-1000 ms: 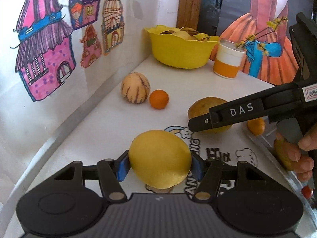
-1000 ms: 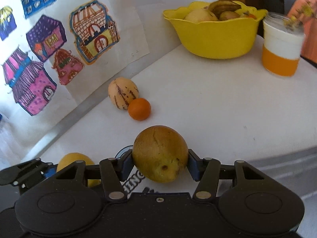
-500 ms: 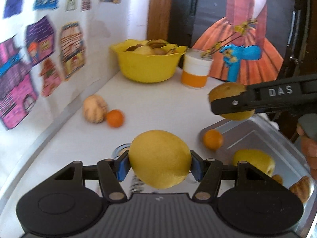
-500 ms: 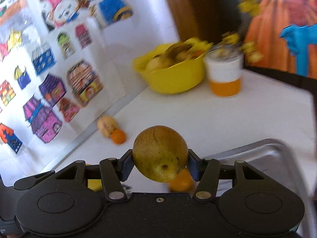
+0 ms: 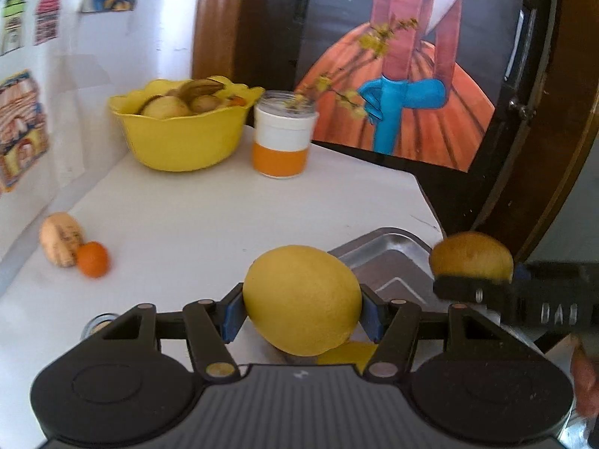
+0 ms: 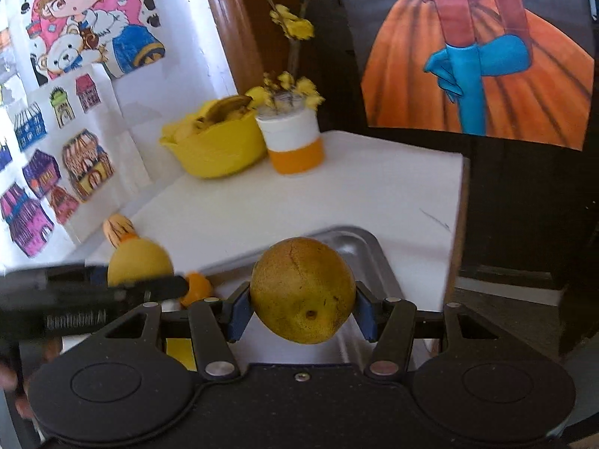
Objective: Organize fruits
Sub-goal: 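Carry the lemon and brown pear onto the tray while both tools open to release, then move both open tools from the tray toward the last fruits on the cloth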
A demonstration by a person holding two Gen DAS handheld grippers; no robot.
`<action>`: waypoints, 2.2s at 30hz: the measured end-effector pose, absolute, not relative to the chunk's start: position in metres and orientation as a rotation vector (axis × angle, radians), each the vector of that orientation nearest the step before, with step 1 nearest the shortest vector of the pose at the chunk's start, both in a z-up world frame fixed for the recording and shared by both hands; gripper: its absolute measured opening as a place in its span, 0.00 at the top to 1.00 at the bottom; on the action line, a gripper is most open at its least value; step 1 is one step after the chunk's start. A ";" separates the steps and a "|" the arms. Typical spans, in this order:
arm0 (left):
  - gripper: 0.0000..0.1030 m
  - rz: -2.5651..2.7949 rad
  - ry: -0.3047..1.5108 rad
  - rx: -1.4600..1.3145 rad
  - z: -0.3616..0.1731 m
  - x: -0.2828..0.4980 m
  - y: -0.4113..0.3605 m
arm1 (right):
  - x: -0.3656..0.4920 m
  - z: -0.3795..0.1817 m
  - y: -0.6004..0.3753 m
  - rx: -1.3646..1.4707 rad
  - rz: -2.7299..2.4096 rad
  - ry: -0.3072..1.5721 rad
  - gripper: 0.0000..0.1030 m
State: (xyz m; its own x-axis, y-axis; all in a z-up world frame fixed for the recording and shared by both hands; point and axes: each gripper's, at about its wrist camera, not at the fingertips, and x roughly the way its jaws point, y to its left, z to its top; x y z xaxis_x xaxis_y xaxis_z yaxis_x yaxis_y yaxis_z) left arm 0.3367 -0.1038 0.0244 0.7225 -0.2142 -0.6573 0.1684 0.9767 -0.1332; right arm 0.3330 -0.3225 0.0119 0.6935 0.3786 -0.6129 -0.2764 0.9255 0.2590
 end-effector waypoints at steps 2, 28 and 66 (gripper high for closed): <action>0.37 -0.223 0.749 -0.052 0.022 0.343 -0.112 | 0.329 0.002 -0.328 0.146 0.369 0.730 0.44; 0.36 -0.240 0.804 0.170 0.007 0.357 -0.161 | 0.305 -0.030 -0.318 -0.003 0.347 0.684 0.44; 0.01 -0.178 0.647 -0.048 0.047 0.210 -0.073 | 0.169 0.011 -0.315 -0.018 0.261 0.629 0.01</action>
